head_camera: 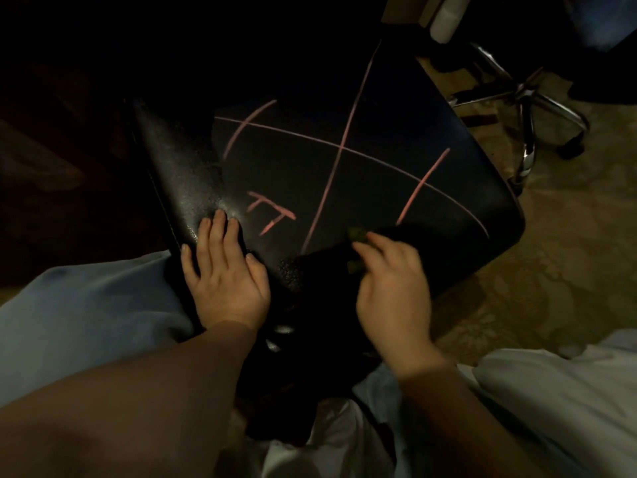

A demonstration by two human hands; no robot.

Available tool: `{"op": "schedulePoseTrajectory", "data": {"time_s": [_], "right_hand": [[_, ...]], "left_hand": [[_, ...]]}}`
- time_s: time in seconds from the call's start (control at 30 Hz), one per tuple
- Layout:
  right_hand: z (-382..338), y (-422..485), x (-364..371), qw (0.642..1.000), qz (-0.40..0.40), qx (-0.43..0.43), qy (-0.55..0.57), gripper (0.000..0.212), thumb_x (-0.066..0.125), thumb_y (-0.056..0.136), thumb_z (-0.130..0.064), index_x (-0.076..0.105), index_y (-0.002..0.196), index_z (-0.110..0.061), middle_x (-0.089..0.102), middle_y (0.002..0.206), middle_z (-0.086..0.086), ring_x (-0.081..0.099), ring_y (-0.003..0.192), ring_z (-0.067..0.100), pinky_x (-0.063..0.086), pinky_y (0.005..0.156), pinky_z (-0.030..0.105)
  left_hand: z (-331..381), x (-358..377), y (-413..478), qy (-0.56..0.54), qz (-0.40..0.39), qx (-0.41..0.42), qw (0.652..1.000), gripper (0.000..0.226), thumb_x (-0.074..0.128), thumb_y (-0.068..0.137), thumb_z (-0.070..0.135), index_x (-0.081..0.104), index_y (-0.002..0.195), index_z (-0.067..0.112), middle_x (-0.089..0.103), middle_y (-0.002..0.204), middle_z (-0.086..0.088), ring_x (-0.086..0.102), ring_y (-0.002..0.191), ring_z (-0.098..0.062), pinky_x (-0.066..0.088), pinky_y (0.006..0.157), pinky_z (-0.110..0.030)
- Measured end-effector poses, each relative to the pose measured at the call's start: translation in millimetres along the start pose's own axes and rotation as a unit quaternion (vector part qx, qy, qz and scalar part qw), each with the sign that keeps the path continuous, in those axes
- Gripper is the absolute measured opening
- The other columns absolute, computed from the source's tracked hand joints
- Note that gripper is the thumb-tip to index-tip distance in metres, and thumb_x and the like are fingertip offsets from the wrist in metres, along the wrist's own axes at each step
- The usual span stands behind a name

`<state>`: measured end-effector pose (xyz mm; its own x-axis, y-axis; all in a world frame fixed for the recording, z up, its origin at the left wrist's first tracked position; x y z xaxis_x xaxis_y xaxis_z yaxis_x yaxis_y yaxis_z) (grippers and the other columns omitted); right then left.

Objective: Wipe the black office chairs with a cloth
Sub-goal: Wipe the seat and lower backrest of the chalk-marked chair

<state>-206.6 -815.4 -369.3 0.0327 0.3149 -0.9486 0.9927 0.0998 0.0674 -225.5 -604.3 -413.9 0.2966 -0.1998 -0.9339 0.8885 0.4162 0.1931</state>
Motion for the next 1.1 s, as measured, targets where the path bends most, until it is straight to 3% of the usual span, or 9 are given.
{"op": "schedulePoseTrajectory", "data": {"time_s": [0.17,0.37,0.5,0.6,0.7,0.8,0.93,1.1], "right_hand": [[-66,-37,24,0.987,-0.067,-0.142,0.041,0.046,0.043,0.078,-0.014,0.067,0.117,-0.016,0.058,0.13,0.001,0.052,0.115,0.027,0.048,0.096,0.04],[-62,-28,22,0.98,-0.085,-0.155,0.086,0.047,0.042,0.081,-0.014,0.065,0.121,-0.019,0.056,0.133,-0.002,0.05,0.12,0.022,0.047,0.097,0.037],[-28,-4,11,0.992,-0.042,-0.095,0.075,0.046,0.043,0.082,-0.012,0.065,0.122,-0.018,0.056,0.132,0.001,0.049,0.12,0.022,0.042,0.101,0.033],[17,18,-4,0.999,0.016,0.005,0.046,0.044,0.054,0.084,-0.002,0.065,0.123,-0.017,0.057,0.131,0.003,0.048,0.119,0.021,0.038,0.101,0.03],[46,27,-15,0.992,0.049,0.111,0.031,0.042,0.055,0.089,-0.003,0.062,0.127,-0.018,0.055,0.133,0.002,0.045,0.12,0.021,0.033,0.1,0.024],[38,24,-12,0.99,0.047,0.133,0.002,0.042,0.05,0.09,-0.006,0.061,0.129,-0.015,0.053,0.135,0.005,0.044,0.124,0.023,0.036,0.104,0.031],[-9,7,5,1.0,0.003,0.028,-0.001,0.046,0.049,0.082,-0.005,0.063,0.125,-0.014,0.055,0.134,0.006,0.046,0.123,0.027,0.044,0.104,0.042],[-81,-35,30,0.984,-0.077,-0.152,0.051,0.048,0.041,0.079,-0.013,0.065,0.121,-0.015,0.056,0.133,0.004,0.05,0.12,0.028,0.043,0.103,0.04]], "left_hand": [[-8,0,8,-0.005,-0.001,0.022,1.0,0.059,0.03,0.088,0.029,0.041,0.141,0.007,0.035,0.153,-0.008,0.025,0.143,-0.023,0.006,0.116,-0.042],[-15,-2,20,-0.002,-0.021,0.051,0.998,0.059,0.029,0.089,0.03,0.039,0.143,0.008,0.032,0.155,-0.007,0.022,0.145,-0.021,0.006,0.117,-0.043],[-18,-3,26,-0.004,-0.03,0.06,0.998,0.059,0.028,0.089,0.03,0.039,0.143,0.008,0.031,0.155,-0.006,0.021,0.145,-0.02,0.004,0.118,-0.042],[-20,-4,27,-0.004,-0.03,0.066,0.997,0.059,0.029,0.088,0.029,0.04,0.142,0.008,0.032,0.155,-0.006,0.021,0.145,-0.02,0.004,0.118,-0.042],[-20,-4,28,-0.006,-0.031,0.07,0.997,0.058,0.03,0.089,0.028,0.039,0.143,0.009,0.032,0.155,-0.005,0.021,0.145,-0.019,0.004,0.118,-0.042],[-22,-3,30,-0.006,-0.034,0.069,0.997,0.059,0.029,0.088,0.029,0.038,0.143,0.009,0.031,0.155,-0.005,0.02,0.146,-0.019,0.004,0.118,-0.043],[-23,-3,31,-0.004,-0.03,0.069,0.997,0.059,0.029,0.088,0.029,0.04,0.142,0.009,0.032,0.154,-0.006,0.022,0.145,-0.02,0.005,0.117,-0.043],[-24,-1,31,-0.002,-0.03,0.069,0.997,0.061,0.029,0.087,0.03,0.041,0.142,0.008,0.034,0.154,-0.006,0.025,0.144,-0.021,0.006,0.117,-0.043]]}}
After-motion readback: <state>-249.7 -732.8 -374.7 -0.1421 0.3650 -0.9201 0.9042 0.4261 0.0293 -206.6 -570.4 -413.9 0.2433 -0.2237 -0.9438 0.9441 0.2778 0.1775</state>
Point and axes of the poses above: each hand's wrist, its own y-axis towards the middle knuckle, its own x-axis out of the palm, z = x × y, the point moved 7 cm from there along y, towards the middle knuckle
